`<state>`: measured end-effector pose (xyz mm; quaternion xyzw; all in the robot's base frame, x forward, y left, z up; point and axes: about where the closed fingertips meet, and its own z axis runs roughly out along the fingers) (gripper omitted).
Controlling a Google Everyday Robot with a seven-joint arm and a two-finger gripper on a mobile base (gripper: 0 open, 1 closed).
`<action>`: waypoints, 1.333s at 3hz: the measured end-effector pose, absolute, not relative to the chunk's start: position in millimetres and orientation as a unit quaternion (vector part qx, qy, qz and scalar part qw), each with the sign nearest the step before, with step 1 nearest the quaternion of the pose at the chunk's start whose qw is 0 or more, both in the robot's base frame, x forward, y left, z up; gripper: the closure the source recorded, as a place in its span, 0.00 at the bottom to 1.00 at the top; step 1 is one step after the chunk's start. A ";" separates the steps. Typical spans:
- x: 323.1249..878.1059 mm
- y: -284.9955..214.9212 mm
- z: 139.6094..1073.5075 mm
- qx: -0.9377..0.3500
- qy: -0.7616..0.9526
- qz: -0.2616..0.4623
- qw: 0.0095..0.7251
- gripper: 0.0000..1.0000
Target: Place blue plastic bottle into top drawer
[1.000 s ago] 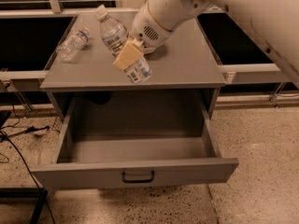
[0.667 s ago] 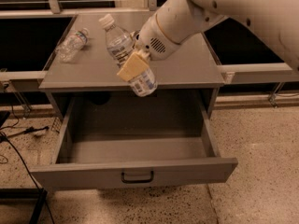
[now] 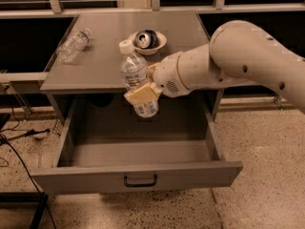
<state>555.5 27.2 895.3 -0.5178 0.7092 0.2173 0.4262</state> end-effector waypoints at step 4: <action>582.3 24.3 872.7 -0.536 0.675 0.199 0.467 1.00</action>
Offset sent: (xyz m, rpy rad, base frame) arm 0.0077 0.0009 0.0048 -0.0401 -0.0774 0.0269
